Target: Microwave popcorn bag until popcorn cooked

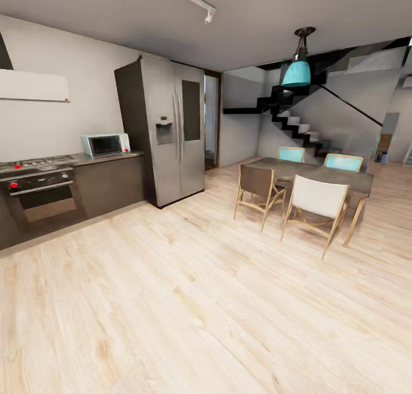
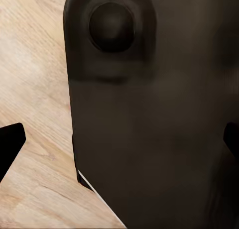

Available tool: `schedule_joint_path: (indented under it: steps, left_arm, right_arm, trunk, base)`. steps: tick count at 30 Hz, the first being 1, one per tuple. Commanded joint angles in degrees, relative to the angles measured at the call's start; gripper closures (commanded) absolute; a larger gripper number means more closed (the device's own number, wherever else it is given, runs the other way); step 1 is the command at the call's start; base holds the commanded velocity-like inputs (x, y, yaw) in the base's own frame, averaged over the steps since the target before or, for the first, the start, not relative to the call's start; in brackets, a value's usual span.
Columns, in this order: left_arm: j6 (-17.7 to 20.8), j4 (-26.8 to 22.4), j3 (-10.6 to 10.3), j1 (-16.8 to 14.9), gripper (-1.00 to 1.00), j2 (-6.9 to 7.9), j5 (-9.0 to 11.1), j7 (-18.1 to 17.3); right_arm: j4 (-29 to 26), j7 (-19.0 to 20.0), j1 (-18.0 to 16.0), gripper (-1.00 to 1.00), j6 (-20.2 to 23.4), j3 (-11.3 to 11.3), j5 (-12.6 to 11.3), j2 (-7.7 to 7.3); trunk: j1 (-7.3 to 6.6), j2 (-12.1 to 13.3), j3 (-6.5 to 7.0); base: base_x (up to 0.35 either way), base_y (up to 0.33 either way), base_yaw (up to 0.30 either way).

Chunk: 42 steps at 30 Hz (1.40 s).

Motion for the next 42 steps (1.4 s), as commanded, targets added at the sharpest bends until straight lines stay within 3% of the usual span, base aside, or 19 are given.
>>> schedule_joint_path:
  steps: [1,12,42]
  left_arm:
    - [-0.33,-0.33,0.33,0.24,-1.00,-0.09,0.18,-0.09]
    - [-0.70,-2.54,0.62,0.18,-1.00,0.02,0.18,-0.09]
    - [-0.70,-2.55,0.53,0.18,-1.00,0.09,0.24,-0.09]
  right_arm:
    - [0.09,-0.33,-0.18,-1.00,0.14,-0.25,-0.33,0.26]
    - [0.09,-0.30,-0.18,-1.00,0.09,0.61,0.61,0.09]
    - [0.09,-0.62,-0.18,-1.00,-0.09,0.51,0.44,0.18]
  trunk:
    - [0.00,-0.02,-0.03]
    - [0.00,-0.02,-0.03]
    - [0.00,-0.02,-0.03]
  base:
    - [0.000,0.000,0.000]
    - [0.045,0.000,0.000]
    - [0.318,0.000,0.000]
